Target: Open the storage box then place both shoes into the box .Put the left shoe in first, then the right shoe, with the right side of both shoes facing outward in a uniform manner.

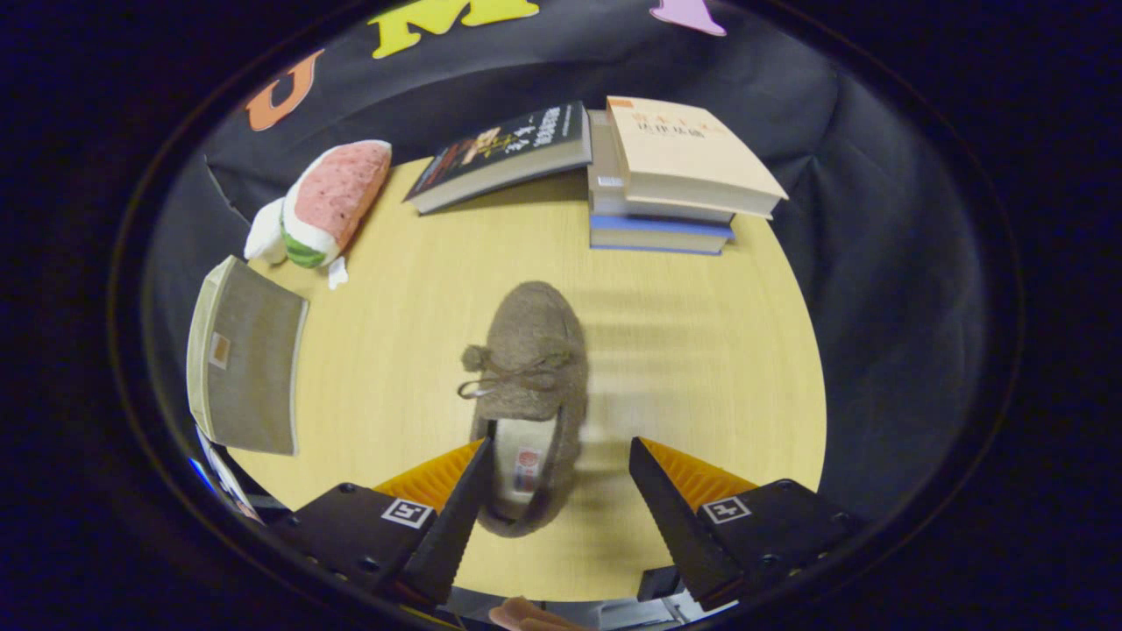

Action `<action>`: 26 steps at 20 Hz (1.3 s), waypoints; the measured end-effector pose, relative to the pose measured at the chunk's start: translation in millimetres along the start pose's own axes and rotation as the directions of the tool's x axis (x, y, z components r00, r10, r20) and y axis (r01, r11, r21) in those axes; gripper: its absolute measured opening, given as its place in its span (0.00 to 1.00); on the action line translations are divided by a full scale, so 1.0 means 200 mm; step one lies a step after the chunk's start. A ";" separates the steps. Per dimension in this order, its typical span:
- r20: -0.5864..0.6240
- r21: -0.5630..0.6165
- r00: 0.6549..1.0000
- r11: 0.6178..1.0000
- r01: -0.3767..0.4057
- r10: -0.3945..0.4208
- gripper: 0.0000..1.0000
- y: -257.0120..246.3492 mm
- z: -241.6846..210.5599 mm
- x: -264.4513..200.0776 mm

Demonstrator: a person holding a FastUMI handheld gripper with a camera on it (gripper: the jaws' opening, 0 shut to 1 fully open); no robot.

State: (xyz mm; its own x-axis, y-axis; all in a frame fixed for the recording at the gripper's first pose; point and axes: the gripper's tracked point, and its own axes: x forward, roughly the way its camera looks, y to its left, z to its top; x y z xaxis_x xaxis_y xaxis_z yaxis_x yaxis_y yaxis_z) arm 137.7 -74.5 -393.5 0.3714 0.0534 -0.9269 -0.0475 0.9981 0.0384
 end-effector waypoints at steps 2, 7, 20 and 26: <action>-0.010 0.001 0.999 0.999 0.033 -0.033 0.94 -0.05 0.00 0.07; -0.003 0.008 0.999 0.999 0.051 -0.051 0.62 -0.07 0.02 0.18; -0.105 0.208 0.984 0.971 -0.120 0.144 0.01 0.06 -0.07 0.19; -0.002 0.259 0.980 0.947 -0.190 0.197 0.01 0.16 0.06 -0.13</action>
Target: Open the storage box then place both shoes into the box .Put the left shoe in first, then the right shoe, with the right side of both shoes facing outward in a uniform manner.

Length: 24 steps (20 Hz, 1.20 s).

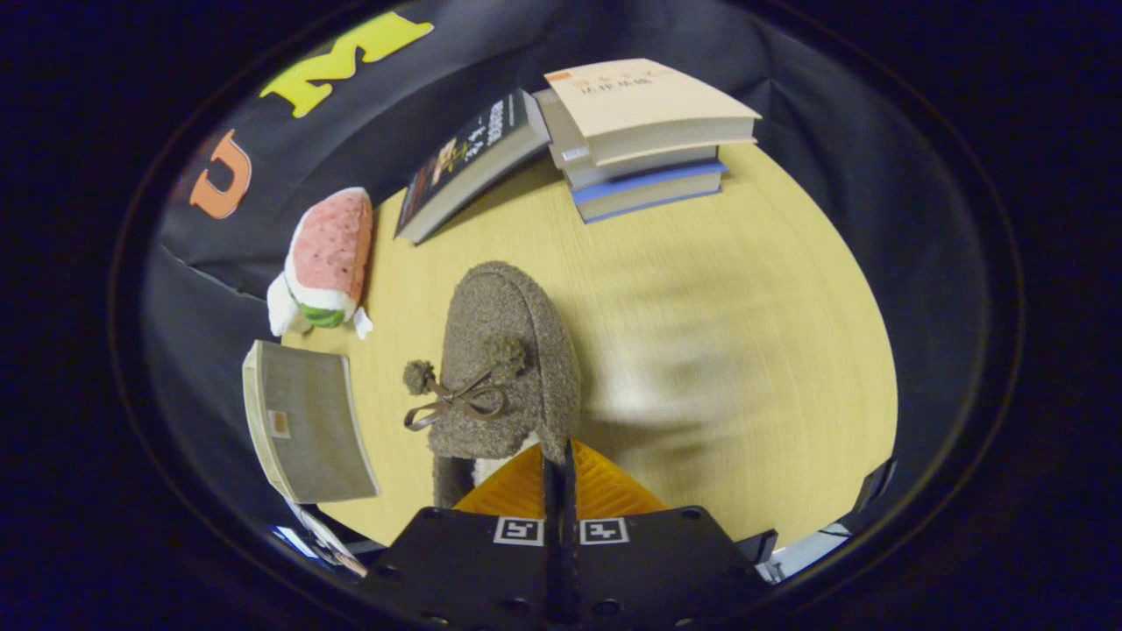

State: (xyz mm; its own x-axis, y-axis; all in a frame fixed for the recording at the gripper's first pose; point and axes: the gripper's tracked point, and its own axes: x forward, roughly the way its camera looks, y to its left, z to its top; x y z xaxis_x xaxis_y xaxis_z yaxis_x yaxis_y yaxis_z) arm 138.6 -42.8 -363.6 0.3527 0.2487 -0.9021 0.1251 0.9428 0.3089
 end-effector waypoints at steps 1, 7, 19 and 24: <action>0.018 -0.001 1.000 1.000 -0.011 0.011 0.00 0.06 0.02 -0.06; 0.082 -0.061 0.993 0.995 -0.081 0.086 0.00 0.52 0.03 -0.44; -0.027 -0.264 0.982 0.946 -0.189 0.189 0.00 1.75 -0.30 -0.34; -0.047 -0.301 0.992 0.945 -0.126 0.118 0.00 2.04 -0.45 -0.05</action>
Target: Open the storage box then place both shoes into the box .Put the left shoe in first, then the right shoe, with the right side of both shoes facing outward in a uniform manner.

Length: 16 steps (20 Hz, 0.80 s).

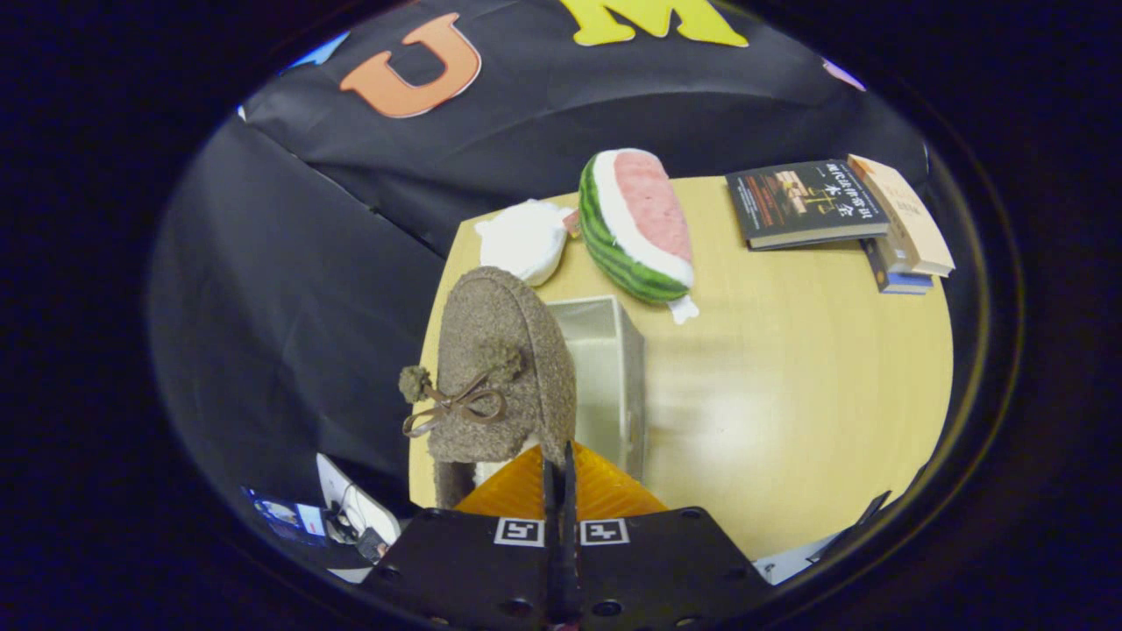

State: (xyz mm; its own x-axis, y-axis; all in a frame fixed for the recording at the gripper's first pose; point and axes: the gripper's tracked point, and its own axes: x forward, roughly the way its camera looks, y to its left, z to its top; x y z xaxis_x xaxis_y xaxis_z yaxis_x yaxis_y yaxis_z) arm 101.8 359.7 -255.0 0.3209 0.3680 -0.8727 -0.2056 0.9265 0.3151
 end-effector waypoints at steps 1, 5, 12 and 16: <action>-0.001 -0.011 0.999 0.999 0.051 -0.051 0.00 0.00 -0.02 0.08; -0.028 0.010 0.970 0.971 0.241 -0.240 0.00 -0.08 -0.09 0.36; -0.098 0.121 0.924 0.917 0.379 -0.369 0.01 -0.17 -0.19 0.64; -0.106 0.103 0.903 0.898 0.427 -0.417 0.01 -0.21 -0.19 0.72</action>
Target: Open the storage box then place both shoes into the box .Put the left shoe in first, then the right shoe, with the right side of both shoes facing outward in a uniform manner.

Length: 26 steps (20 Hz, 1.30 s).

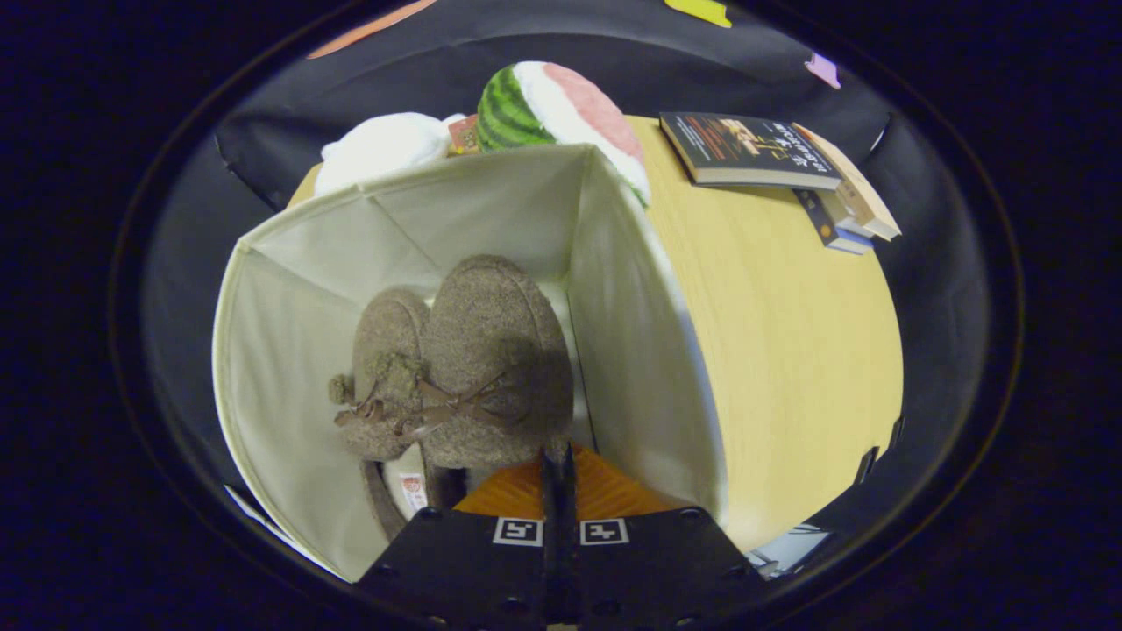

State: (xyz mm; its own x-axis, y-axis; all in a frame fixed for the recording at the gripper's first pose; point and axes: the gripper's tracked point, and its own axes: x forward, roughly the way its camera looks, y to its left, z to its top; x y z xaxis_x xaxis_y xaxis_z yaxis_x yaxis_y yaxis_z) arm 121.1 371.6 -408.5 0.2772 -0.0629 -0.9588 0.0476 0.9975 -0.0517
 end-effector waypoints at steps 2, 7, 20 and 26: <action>0.021 0.002 1.000 1.000 -0.022 0.022 0.07 0.03 0.01 -0.01; 0.065 -0.080 0.989 0.988 -0.130 0.136 0.46 0.13 -0.02 -0.15; 0.515 -0.086 0.828 0.974 -0.209 0.223 0.94 -0.52 0.16 -1.20; 0.719 0.002 0.686 0.987 -0.158 0.109 0.93 -1.15 0.25 -1.64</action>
State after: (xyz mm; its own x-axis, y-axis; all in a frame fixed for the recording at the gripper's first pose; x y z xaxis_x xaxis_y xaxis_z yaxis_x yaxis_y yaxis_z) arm 66.9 160.8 -68.1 0.8857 0.0427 -0.4623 0.0047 0.9949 0.1009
